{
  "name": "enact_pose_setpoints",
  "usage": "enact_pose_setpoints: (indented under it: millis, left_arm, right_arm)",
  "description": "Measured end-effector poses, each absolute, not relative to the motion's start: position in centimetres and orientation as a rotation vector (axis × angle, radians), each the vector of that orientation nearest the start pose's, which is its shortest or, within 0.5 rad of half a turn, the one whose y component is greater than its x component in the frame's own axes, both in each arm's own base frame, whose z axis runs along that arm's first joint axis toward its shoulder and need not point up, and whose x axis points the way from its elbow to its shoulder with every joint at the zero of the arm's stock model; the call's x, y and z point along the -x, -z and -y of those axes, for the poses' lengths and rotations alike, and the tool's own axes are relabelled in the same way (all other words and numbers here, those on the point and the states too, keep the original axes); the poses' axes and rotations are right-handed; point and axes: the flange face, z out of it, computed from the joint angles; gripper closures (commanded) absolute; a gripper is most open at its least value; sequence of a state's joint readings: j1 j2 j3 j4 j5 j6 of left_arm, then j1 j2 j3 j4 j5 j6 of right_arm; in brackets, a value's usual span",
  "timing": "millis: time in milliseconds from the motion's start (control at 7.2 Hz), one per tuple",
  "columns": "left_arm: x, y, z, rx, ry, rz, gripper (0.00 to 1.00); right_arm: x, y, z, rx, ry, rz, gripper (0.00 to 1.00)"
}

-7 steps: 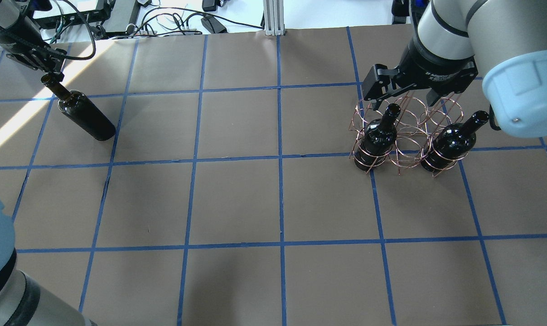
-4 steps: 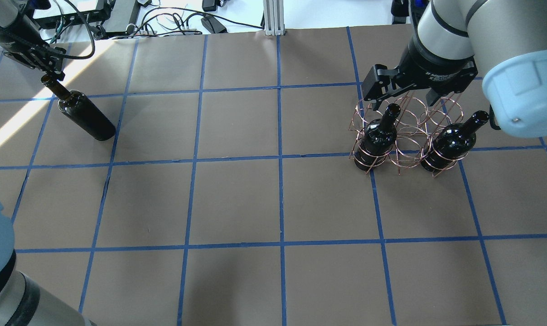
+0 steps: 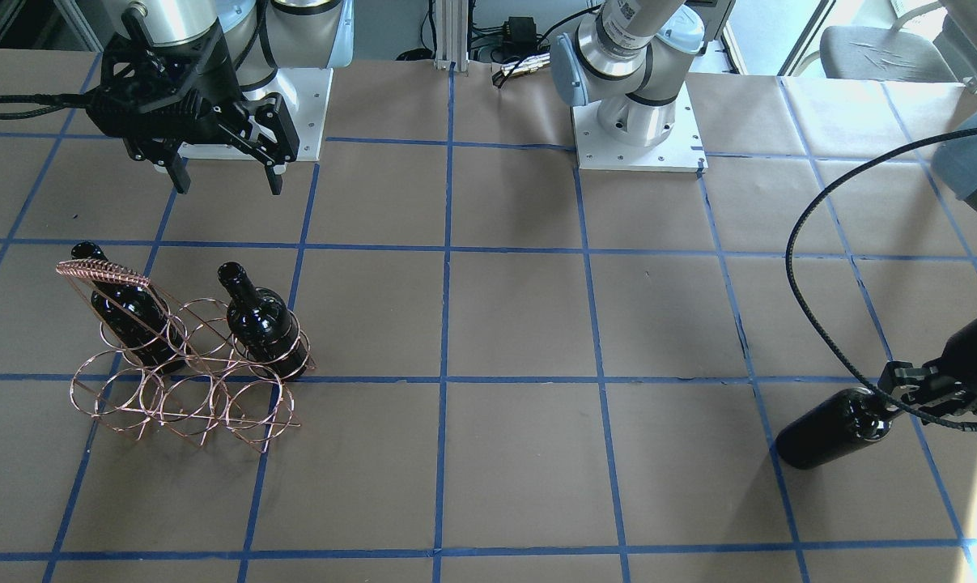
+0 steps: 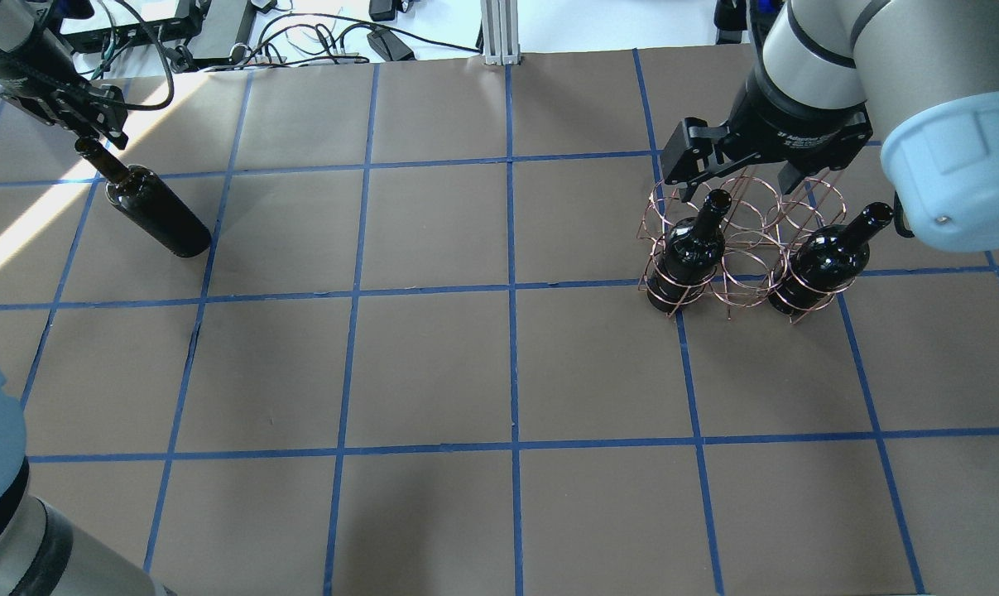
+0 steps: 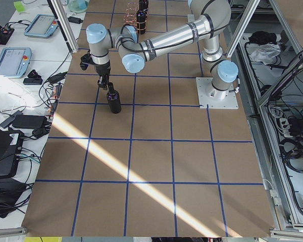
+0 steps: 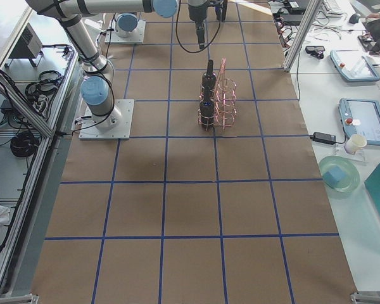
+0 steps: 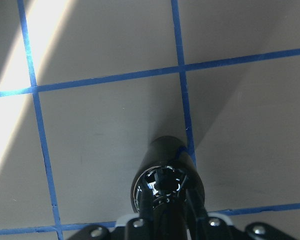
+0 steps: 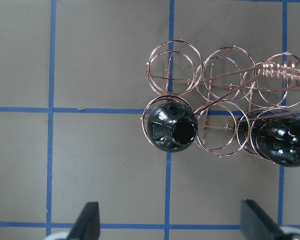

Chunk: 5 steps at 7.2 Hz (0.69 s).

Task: Place wine into wine basket
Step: 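Close the left gripper on the bottle neck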

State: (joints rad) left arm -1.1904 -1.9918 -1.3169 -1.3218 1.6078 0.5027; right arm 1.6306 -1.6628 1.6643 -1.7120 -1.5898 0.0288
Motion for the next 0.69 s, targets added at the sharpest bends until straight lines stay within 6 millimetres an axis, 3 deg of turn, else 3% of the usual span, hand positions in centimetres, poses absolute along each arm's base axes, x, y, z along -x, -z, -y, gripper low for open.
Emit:
enact_pose_setpoints:
  millis: [417, 556, 694]
  left_arm:
    - [-12.74, -39.00, 66.52, -0.183, 0.067, -3.072, 0.29]
    - [-12.91, -38.68, 66.19, -0.176, 0.048, -3.078, 0.33]
    - [-13.26, -38.53, 65.89, -0.167, 0.037, -3.082, 0.43]
  right_arm:
    - [-15.91, -50.04, 45.70, 0.047, 0.221, -3.146, 0.00]
    - [-15.91, -50.04, 45.70, 0.047, 0.221, -3.146, 0.00]
    - [-15.91, -50.02, 45.72, 0.047, 0.220, -3.146, 0.00]
